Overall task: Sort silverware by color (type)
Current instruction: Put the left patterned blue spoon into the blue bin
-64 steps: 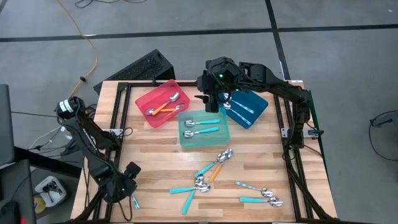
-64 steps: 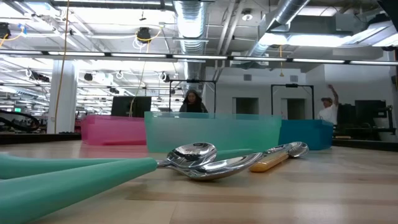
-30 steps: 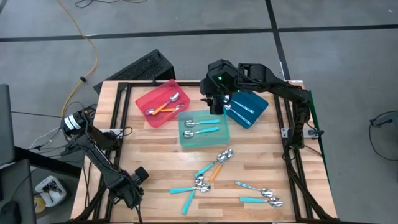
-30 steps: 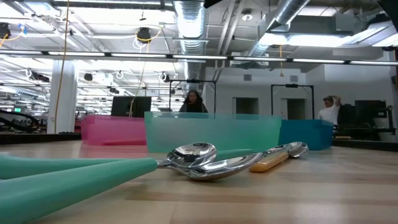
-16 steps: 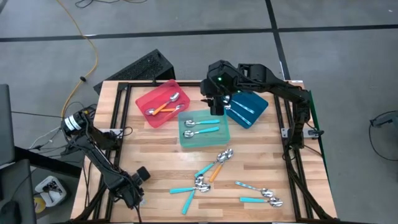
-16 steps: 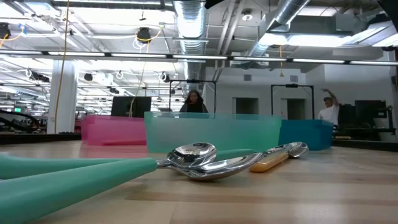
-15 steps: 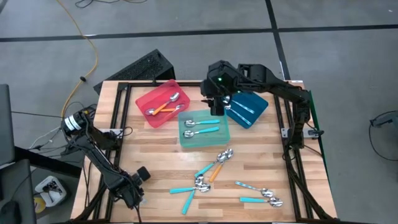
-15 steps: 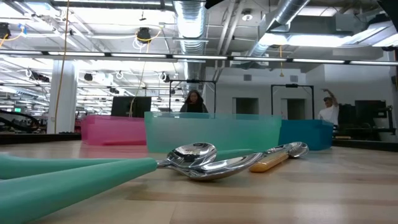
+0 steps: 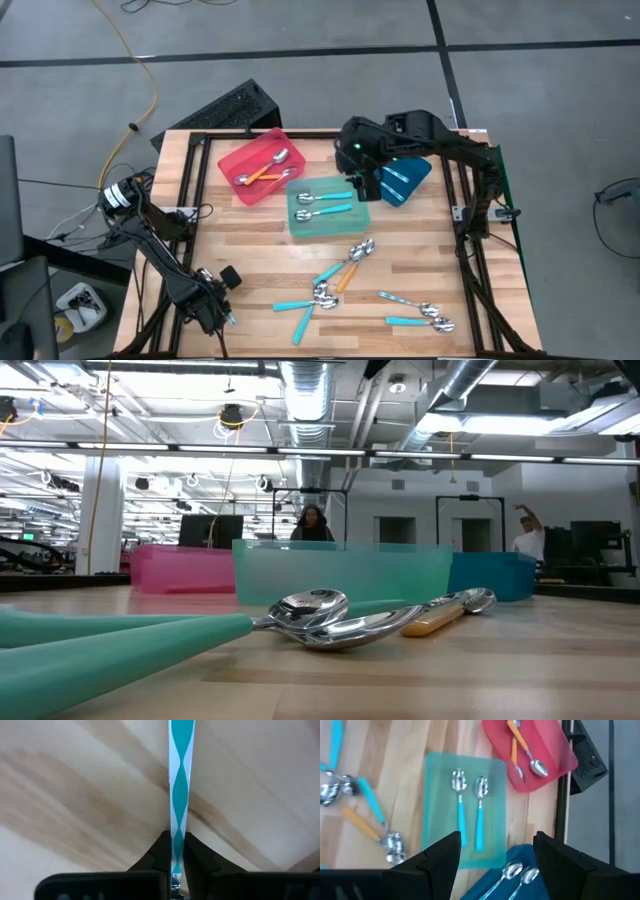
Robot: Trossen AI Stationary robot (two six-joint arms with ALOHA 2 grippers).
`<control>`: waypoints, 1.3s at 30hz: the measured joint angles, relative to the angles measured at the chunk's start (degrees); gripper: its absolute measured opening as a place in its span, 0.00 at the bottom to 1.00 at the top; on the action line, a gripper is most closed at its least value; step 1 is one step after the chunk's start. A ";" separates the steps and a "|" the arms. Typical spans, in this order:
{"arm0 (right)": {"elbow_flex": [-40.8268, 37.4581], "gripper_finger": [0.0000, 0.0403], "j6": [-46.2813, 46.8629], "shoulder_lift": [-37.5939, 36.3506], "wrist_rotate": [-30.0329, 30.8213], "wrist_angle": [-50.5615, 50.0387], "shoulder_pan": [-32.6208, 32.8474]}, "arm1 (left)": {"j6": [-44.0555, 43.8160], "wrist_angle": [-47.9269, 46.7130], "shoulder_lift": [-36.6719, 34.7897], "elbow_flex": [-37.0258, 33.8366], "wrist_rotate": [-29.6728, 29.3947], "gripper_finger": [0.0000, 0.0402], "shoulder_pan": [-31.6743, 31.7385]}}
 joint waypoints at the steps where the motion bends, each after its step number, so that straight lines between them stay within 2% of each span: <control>1: 0.04 0.67 0.50 -0.43 0.02 -0.12 0.56 | -0.80 -0.29 -0.57 -0.08 -0.64 0.03 0.00; 7: 0.02 0.67 5.59 -6.99 0.00 -1.27 3.29 | -2.07 -2.51 -1.93 -0.45 -7.50 0.03 0.38; 13: 0.06 0.67 12.99 -13.78 0.20 0.33 5.87 | 3.55 -3.04 -2.00 -0.32 -7.21 0.03 2.33; 19: 0.04 0.67 14.12 -18.47 0.52 1.31 9.42 | 5.60 -3.31 -2.09 -0.25 -7.13 0.03 4.97; 28: 0.04 0.67 21.14 -23.80 10.32 -2.78 14.17 | 7.09 -3.24 -4.78 -0.16 -8.94 0.03 7.78; 34: 0.04 0.67 24.25 -24.38 14.50 -4.26 17.59 | 7.04 -0.11 -9.53 -0.13 -9.41 0.03 11.46; 39: 0.00 0.67 24.25 -24.39 15.86 -4.28 20.69 | 7.75 4.91 -15.00 -0.10 -13.70 0.03 15.56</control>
